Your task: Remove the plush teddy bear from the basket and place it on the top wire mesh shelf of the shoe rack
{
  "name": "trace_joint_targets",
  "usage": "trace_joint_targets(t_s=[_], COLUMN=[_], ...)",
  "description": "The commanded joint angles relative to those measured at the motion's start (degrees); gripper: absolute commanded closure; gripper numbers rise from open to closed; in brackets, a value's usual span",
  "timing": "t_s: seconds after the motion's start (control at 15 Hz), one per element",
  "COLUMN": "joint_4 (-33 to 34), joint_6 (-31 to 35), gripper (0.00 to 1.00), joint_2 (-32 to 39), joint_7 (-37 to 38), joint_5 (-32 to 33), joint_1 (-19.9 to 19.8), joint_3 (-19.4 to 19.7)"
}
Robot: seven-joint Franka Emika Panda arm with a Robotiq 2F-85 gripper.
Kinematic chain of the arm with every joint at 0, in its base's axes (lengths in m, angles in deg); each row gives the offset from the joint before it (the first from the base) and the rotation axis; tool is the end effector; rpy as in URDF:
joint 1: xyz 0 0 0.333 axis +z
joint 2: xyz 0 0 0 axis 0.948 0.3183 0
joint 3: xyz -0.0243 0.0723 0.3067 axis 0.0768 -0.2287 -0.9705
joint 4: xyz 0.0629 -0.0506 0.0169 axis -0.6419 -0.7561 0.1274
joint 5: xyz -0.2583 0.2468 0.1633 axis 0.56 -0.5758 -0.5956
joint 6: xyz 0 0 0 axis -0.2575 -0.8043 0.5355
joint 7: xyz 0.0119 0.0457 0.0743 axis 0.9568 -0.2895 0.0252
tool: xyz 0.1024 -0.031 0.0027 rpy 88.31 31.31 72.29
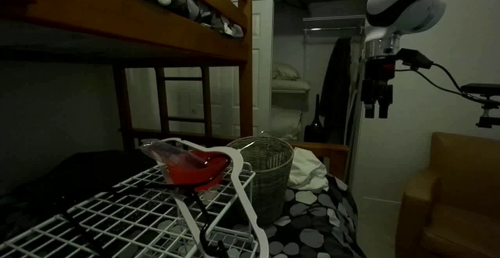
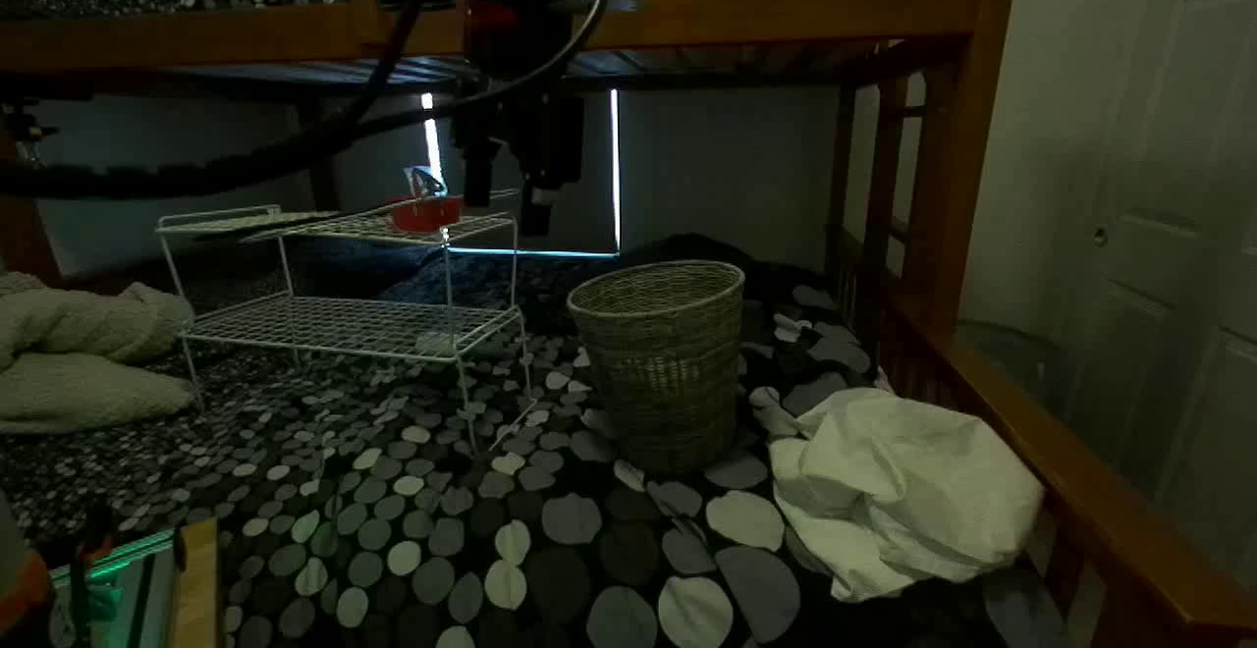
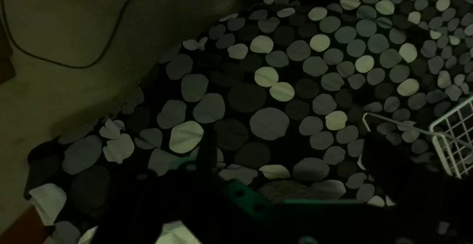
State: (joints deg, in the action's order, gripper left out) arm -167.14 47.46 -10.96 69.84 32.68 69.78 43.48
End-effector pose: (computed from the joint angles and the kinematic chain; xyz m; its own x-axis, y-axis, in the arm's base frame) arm 0.3972 -0.1041 0.5408 0.9869 0.1306 -0.0947 0.1186 -0.9854 -0.1225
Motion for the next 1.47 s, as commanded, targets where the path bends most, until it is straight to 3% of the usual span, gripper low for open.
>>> trace_joint_targets(t_s=[0.0,0.6,0.8,1.07,1.4], joint_4=[0.2,0.0,-0.9,-0.2,-0.8], joint_6=[-0.2,1.8,15.2,34.5,51.4], gripper=[0.00,0.00,0.00,0.00,0.00], joint_2=[0.1,1.4,5.0,12.6,22.4], joint_7=[-0.2,-0.6,1.9,4.1,5.7], joint_5=[-0.3,-0.6,1.5,-1.3,-5.1], joint_1=[-0.7,0.2,1.2,2.6,4.7], joint_3=[-0.6,-1.4,-5.2,-8.0,-11.1])
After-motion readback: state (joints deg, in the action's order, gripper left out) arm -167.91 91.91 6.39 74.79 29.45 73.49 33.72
